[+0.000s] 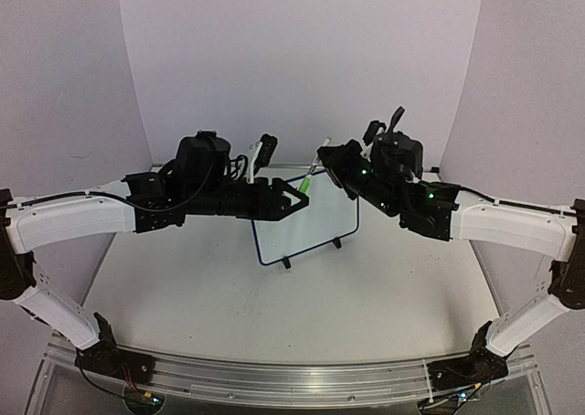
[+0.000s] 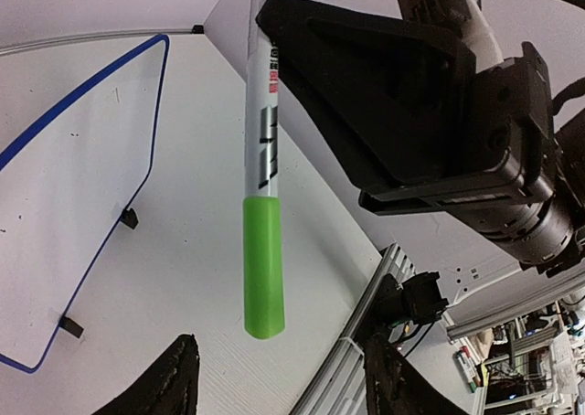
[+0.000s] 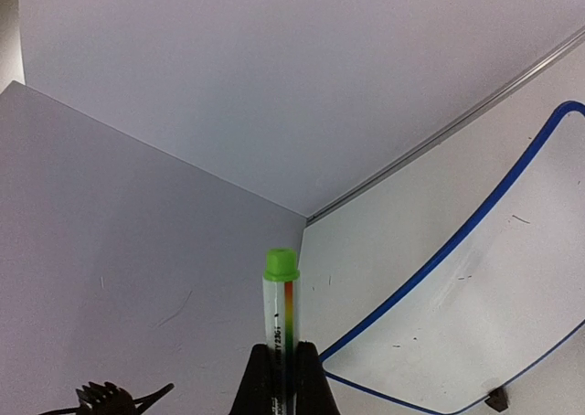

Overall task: Write a sentence on the whiteboard
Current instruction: Pass from the right arm to the left

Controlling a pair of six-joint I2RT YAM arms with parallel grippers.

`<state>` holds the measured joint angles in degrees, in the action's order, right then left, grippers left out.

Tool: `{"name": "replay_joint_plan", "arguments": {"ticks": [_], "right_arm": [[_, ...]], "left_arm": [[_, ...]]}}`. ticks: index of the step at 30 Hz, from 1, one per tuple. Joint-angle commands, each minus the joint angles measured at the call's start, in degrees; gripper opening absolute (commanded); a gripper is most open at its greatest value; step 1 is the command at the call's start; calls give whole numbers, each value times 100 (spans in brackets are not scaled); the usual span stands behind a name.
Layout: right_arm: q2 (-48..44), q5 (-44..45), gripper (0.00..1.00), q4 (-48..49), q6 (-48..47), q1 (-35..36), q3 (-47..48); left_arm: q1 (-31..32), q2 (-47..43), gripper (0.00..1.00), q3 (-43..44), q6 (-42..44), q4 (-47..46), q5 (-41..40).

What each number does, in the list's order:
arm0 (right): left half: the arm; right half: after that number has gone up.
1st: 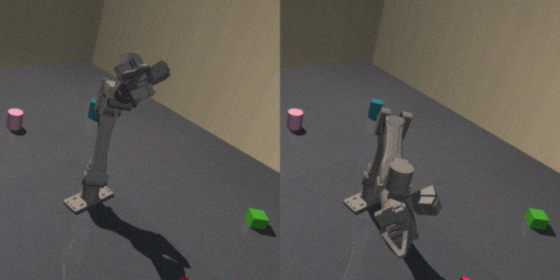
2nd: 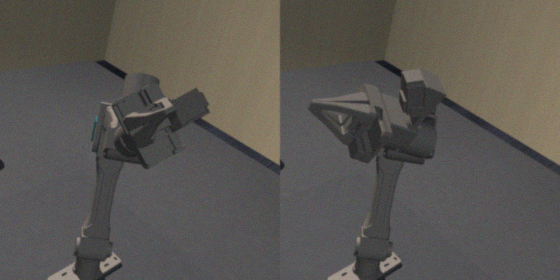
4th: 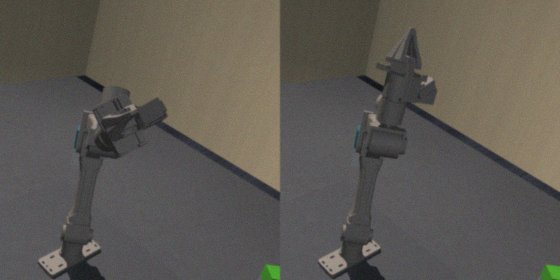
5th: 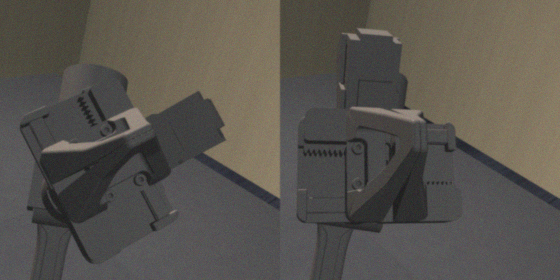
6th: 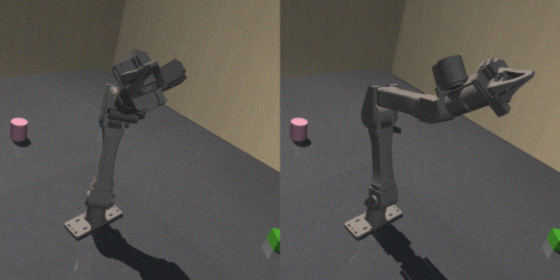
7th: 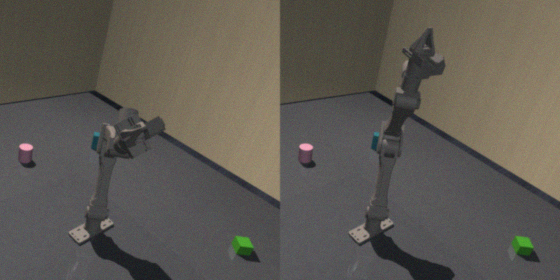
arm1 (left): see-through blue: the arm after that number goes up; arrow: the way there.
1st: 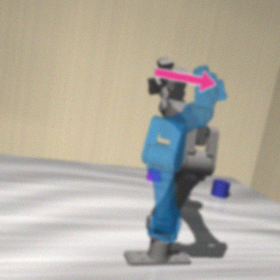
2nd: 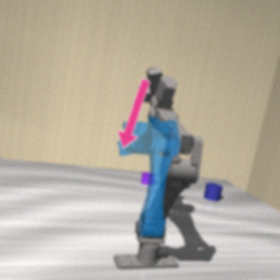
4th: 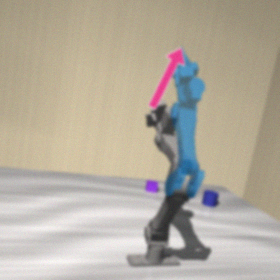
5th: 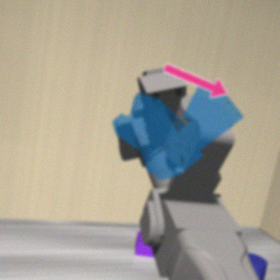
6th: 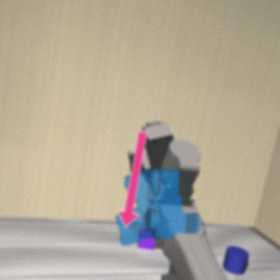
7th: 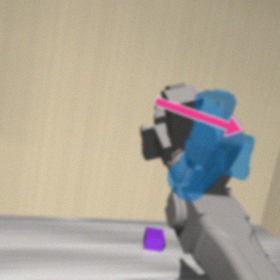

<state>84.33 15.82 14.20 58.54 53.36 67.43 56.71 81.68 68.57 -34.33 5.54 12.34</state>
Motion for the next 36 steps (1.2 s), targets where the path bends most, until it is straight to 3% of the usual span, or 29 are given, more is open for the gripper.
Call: {"name": "replay_joint_plan", "arguments": {"ticks": [1,4,21,27,30,32,36], "right_arm": [[133,-69,0,334,-30,63,268],[171,-94,0,351,15,77,262],[-60,-124,0,408,113,129,-29],[-178,-141,0,415,78,126,-126],[-272,-141,0,380,-58,124,-214],[-401,-63,11,210,-209,124,-293],[-810,121,54,-490,-659,128,-426]], "left_arm": [[16,53,51,375,-46,-225,40],[15,41,43,385,-53,-301,21],[7,219,19,585,-113,-309,-262],[5,286,0,602,-184,-321,-302],[-9,295,0,579,-201,-281,-337],[-43,291,0,599,-148,-123,-289],[-166,145,0,560,260,487,-142]]}}
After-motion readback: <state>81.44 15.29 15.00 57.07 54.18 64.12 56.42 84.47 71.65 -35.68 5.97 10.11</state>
